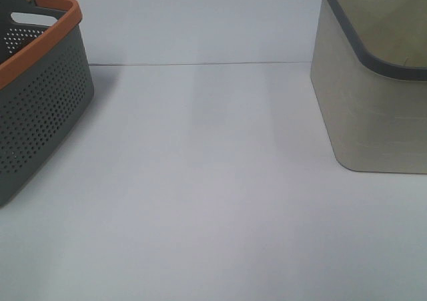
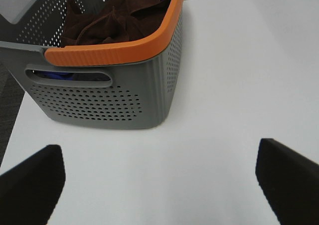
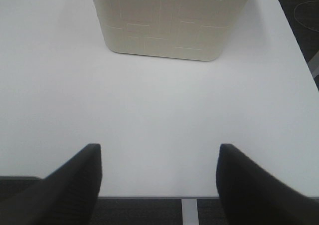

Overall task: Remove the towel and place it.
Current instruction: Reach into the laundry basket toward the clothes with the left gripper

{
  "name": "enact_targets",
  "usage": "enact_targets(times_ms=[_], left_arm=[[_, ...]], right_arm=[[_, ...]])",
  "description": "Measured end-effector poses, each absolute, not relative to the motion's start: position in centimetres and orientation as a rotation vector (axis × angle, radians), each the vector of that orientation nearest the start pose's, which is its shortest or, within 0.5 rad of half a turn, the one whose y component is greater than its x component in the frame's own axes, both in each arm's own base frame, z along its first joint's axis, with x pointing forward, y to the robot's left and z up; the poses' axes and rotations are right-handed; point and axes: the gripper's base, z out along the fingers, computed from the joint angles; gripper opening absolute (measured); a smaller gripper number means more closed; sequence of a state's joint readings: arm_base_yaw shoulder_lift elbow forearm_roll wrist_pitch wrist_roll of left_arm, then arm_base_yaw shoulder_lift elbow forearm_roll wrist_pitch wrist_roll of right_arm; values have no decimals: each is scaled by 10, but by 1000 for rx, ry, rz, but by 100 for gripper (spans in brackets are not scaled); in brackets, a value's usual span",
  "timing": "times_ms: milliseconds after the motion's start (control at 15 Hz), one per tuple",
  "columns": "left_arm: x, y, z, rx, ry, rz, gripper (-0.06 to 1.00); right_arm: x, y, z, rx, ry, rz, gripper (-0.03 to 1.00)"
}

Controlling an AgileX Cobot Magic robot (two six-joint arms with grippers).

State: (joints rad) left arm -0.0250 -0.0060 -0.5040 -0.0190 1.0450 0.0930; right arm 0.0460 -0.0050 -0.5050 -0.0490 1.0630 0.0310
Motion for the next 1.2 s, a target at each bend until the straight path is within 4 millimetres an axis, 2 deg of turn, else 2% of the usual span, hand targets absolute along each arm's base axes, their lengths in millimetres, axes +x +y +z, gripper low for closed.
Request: enact_targets(times_ms=[1200], left_arm=[[-6,0,280,85,2017,22,99]], right_arm=[[-6,-4,279,-13,2036,-10,57]])
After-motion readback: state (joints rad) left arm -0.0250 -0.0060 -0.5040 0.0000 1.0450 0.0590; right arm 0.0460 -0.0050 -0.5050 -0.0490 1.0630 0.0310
